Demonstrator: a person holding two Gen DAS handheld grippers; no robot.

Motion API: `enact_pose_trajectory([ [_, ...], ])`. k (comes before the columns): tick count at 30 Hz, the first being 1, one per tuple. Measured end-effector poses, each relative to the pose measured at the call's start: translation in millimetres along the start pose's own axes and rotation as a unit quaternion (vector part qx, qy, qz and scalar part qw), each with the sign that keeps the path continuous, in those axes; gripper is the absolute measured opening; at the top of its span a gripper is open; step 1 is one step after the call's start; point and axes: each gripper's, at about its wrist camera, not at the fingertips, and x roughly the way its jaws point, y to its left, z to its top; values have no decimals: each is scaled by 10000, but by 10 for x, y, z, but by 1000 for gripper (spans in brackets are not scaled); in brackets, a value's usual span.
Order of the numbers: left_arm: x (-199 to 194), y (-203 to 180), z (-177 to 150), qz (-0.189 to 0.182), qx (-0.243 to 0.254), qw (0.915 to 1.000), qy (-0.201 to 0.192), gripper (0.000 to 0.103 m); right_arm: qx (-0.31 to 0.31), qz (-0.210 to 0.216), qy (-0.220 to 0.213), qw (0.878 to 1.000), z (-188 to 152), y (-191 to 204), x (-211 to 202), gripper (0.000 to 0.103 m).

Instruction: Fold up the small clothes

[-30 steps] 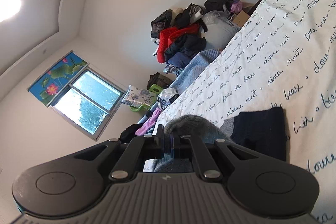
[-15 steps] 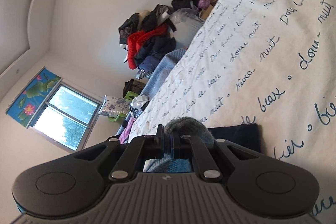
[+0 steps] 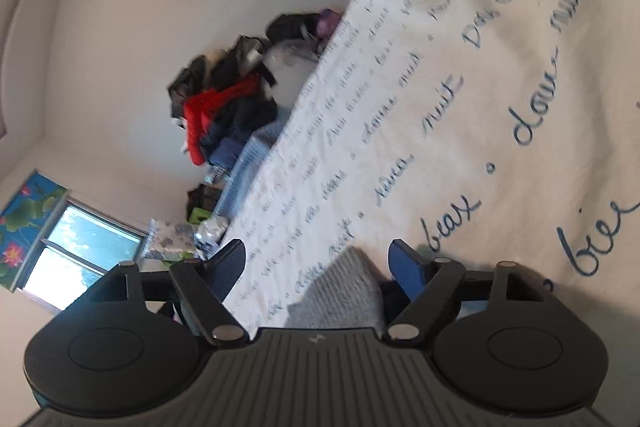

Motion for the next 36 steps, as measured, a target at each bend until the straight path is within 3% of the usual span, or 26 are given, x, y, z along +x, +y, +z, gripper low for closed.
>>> enact_pose_trajectory([
  [4,-253,-28,-28,257,311,9986,-354,53,-542,225,146,9982,-90,271,-194,80],
  [8,-510,-1,-54,283,311,9970,-654,65,-1180,405,747,9894,-349,559,-242,82],
  [11,-677,25,-170,101,275,9982,-530,72,-1686,162,1278,9772,-599,662,-160,82],
  [14,-818,34,-407,104,467,9983,-323,74,-2242,-492,1574,9605,-809,664,-57,82],
  [18,-1014,193,-750,-4,562,9984,9,74,-2957,-1347,1156,9386,-942,712,-148,82],
  [23,-1289,443,-1009,-463,513,9974,214,73,-3349,-1057,990,9311,-1116,830,-546,83],
  [27,-1388,525,-1156,-568,687,9956,295,66,-3104,-1157,755,9405,-1033,679,-857,83],
  [29,-1368,523,-1208,-502,882,9941,374,46,-2867,-1088,775,9486,-952,573,-997,83],
  [31,-1334,523,-1249,-418,1011,9931,434,36,-2732,-994,863,9529,-925,496,-1129,83],
  [34,-1288,526,-1276,-317,1100,9925,429,22,-2933,-1004,1065,9447,-1006,470,-1235,83],
  [36,-1262,546,-1274,-329,1041,9931,434,18,-3178,-1000,1212,9351,-1115,476,-1248,82],
])
